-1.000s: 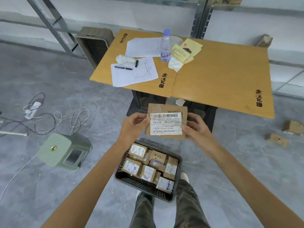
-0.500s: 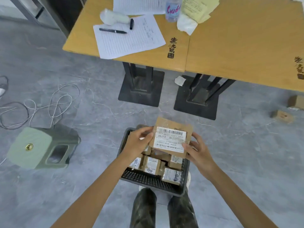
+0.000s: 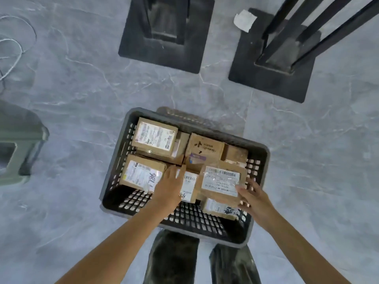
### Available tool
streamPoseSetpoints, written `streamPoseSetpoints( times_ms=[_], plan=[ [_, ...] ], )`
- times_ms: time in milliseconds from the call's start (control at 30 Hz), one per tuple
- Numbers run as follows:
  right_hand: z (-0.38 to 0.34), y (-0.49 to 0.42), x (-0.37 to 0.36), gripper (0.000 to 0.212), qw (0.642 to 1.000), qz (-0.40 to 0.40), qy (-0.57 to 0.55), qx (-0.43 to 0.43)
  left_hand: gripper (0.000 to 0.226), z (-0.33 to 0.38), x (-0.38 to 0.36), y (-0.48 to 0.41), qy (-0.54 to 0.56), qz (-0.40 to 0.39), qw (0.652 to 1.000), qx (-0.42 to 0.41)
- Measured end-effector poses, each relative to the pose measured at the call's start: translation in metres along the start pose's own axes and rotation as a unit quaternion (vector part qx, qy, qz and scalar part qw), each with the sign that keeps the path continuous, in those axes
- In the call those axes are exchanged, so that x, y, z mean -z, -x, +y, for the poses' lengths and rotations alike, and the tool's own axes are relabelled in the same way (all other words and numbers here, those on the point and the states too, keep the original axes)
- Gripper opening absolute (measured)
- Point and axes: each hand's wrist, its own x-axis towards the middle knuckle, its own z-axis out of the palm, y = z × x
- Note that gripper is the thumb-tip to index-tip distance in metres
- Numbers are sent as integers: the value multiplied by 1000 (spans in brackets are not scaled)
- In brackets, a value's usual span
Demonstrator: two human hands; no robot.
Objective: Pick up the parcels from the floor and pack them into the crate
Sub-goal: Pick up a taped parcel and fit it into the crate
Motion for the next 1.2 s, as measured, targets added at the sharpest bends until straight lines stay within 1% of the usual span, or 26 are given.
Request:
streamPoseSetpoints(
  times_ms=[67,200,333,433,567,667,767,833,900,967,1033,1100,1200],
  plan=[
    [21,-20,10,50,1000,15,-5,-19,110,2,-29,-17,-95,-11,995,-14],
    [43,-41,18,45,999,11,6,-32,120,5,-68,-43,-239,-47,969,-37],
    [53,-53,13,49,999,-10,43,-19,120,-2,-79,-55,-280,-29,958,-50],
    [51,-58,4,46,999,-18,49,-15,121,-13,-73,-51,-303,-21,951,-57],
    [50,-66,-3,46,998,-29,47,-19,127,-25,-73,-51,-319,-6,945,-66],
    [51,-69,0,45,999,-24,40,-25,129,-23,-74,-57,-309,-2,949,-65],
    [53,-69,5,42,999,-11,42,-28,122,-10,-71,-58,-280,5,957,-75],
    [57,-66,9,45,999,-9,28,-35,119,-6,-69,-53,-276,10,959,-70],
    [62,-63,9,46,999,-13,13,-42,115,-12,-67,-46,-261,10,964,-48],
    [66,-61,8,44,999,-20,4,-39,111,-23,-66,-43,-263,0,964,-47],
    [69,-60,2,43,999,-41,13,-29,111,-29,-66,-41,-270,-3,961,-59],
    [71,-62,-7,44,998,-58,35,-16,111,-31,-66,-41,-262,20,963,-50],
    [71,-70,-17,45,997,-32,66,-8,109,-32,-68,-41,-260,39,964,-39]
  ],
)
